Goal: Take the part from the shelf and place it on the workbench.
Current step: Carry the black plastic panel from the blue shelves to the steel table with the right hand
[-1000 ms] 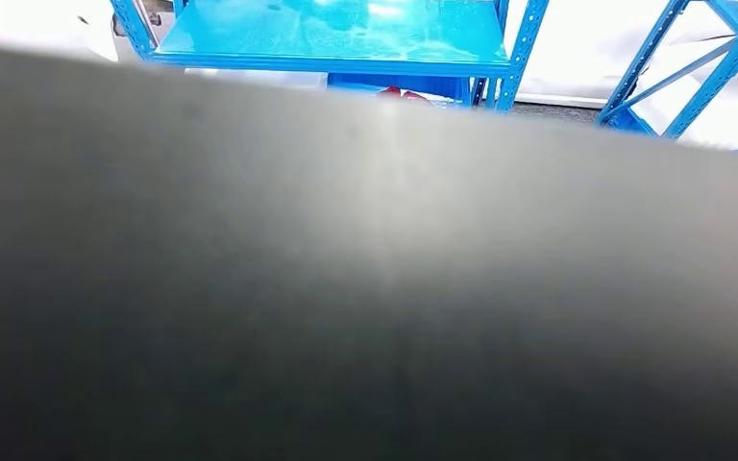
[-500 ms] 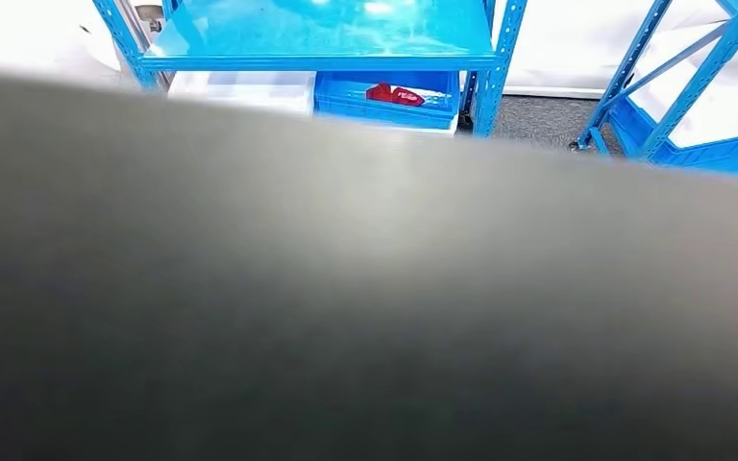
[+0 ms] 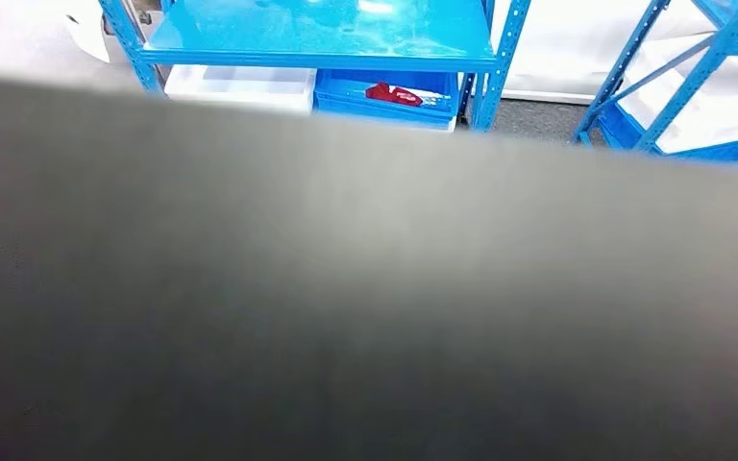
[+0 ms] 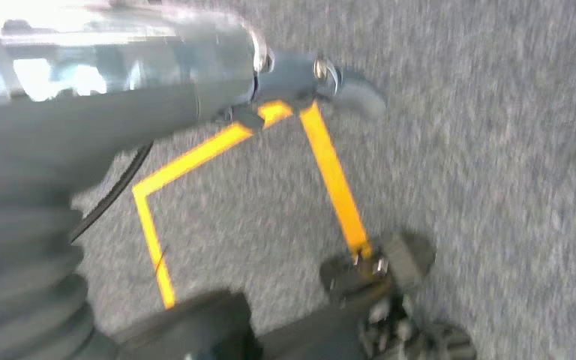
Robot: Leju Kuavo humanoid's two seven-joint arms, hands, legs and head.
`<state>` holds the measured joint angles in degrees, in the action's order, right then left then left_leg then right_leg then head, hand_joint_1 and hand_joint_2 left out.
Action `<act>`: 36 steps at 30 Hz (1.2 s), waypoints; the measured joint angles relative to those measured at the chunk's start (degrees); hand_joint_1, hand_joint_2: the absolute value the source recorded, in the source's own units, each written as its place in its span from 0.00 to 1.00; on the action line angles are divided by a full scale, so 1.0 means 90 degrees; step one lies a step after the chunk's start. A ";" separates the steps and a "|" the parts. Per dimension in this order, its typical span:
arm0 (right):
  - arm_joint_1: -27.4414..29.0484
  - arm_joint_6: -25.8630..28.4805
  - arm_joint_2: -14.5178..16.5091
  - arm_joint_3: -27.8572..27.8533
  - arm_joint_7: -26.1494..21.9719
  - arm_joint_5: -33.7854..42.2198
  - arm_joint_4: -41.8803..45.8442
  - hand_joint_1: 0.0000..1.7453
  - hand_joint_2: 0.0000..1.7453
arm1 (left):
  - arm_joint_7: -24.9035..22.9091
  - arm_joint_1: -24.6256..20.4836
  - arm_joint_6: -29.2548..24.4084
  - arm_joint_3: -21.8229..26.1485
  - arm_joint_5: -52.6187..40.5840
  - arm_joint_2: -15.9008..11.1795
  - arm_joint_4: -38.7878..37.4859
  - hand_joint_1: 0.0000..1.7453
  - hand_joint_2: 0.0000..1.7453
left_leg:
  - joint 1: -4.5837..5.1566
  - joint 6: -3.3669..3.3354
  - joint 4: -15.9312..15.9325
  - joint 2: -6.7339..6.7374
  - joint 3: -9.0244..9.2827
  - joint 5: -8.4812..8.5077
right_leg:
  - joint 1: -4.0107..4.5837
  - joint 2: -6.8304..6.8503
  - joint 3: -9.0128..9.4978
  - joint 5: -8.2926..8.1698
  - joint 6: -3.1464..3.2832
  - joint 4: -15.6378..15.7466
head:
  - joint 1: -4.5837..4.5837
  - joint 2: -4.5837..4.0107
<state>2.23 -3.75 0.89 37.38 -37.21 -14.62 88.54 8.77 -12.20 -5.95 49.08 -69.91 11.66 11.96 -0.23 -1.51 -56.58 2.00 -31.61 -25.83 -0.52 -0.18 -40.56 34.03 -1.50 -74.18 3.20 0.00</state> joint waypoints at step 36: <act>0.0127 -0.0070 -0.0134 -0.0056 -0.0090 0.0123 -0.0115 0.90 1.00 | 0.0183 0.0138 -0.0107 -0.0006 0.0135 0.0001 0.0000 0.00 1.00 | 0.0051 0.0071 -0.0063 0.0350 0.0137 -0.0194 | 0.0044 0.0391 0.0765 -0.0858 0.0088 0.1704 | -0.0001 0.0000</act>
<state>3.37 -4.38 -0.32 36.87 -38.01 -13.51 87.50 10.42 -10.96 -6.91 49.03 -68.70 11.67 11.96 0.23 -0.87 -57.15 5.16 -30.38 -27.58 -0.13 3.34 -33.67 26.30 -0.70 -58.85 3.19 0.00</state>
